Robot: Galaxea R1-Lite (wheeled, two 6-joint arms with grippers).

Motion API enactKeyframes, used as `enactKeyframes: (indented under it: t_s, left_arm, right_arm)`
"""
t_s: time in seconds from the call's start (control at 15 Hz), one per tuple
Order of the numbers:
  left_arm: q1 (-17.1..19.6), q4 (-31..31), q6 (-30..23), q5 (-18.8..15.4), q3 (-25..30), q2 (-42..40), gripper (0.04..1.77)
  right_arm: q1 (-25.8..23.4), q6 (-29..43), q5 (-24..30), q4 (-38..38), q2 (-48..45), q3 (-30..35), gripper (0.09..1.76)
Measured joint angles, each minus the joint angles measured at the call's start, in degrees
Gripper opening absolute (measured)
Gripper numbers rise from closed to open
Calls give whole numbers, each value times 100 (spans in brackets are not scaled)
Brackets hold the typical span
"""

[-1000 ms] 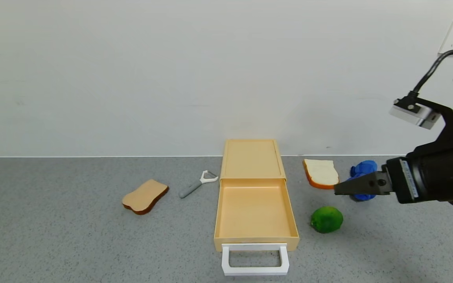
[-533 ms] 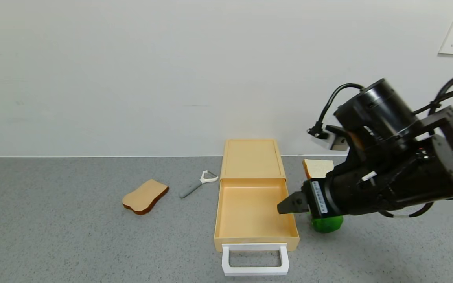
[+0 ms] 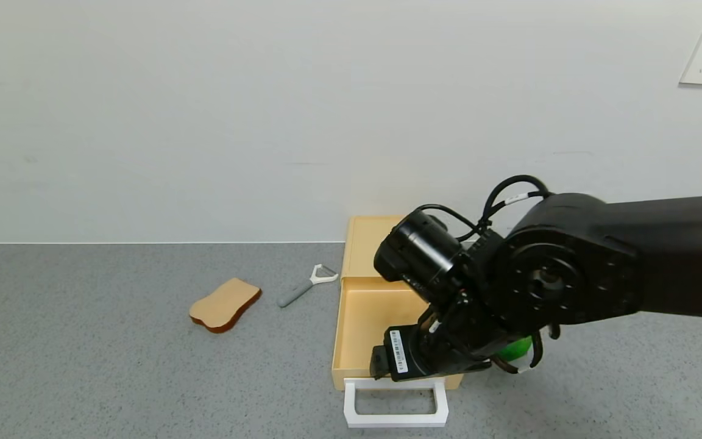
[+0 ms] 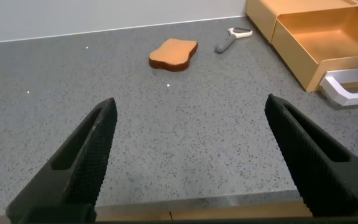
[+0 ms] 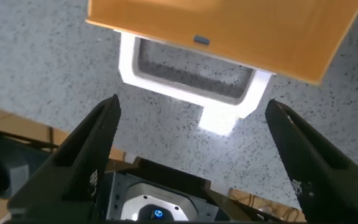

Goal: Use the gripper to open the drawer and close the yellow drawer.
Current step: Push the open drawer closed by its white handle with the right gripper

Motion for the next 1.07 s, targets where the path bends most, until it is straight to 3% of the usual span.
enactKeyframes:
  t_s: [1.07]
  left_arm:
    - [0,0,0,0,0,0,172]
  right_arm:
    - [284,1098,-477,317,1248,-716,171]
